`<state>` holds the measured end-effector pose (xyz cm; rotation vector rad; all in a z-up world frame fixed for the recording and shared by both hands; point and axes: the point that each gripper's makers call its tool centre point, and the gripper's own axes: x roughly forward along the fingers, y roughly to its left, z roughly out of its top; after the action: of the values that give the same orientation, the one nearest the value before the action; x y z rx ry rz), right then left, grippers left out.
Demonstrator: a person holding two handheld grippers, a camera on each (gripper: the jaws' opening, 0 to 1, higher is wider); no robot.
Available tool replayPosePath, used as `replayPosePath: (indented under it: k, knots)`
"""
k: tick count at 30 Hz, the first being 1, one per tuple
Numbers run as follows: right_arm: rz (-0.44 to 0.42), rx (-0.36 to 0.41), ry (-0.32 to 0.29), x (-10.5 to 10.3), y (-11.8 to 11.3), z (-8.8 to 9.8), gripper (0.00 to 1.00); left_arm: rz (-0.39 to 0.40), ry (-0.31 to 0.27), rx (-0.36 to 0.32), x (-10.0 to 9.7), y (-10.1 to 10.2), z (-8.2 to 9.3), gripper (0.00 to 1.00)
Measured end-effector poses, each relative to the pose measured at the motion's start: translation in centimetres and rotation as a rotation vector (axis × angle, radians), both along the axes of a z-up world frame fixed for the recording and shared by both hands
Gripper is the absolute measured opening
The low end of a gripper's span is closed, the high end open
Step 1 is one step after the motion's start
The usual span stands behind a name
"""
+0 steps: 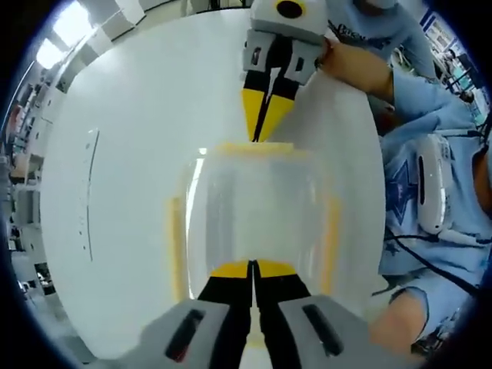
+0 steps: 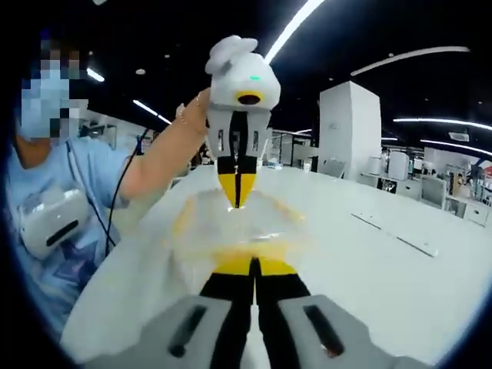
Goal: Snap each plastic latch of the storage box into its locked position after aligning the lid with the box until every specified latch is closed and the lid sits flush.
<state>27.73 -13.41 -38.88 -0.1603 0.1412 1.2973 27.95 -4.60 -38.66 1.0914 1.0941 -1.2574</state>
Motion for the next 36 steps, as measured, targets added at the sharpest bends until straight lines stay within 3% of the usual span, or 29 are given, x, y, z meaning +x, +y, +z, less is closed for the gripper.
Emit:
replayPosePath:
  k: [5, 18, 32, 36]
  knots:
    - [0.017, 0.044, 0.050, 0.02, -0.03, 0.03, 0.00, -0.001, -0.001, -0.009, 0.20, -0.07, 0.15, 0.00]
    - [0.018, 0.063, 0.065, -0.01, -0.11, 0.09, 0.00, 0.002, -0.017, 0.044, 0.17, -0.32, 0.06, 0.00]
    - [0.032, 0.120, 0.114, 0.02, 0.01, 0.09, 0.00, 0.012, -0.015, 0.053, 0.12, -0.32, 0.05, 0.00]
    - [0.032, 0.121, 0.111, -0.04, 0.07, 0.15, 0.00, 0.021, -0.006, 0.028, 0.09, -0.22, 0.12, 0.00]
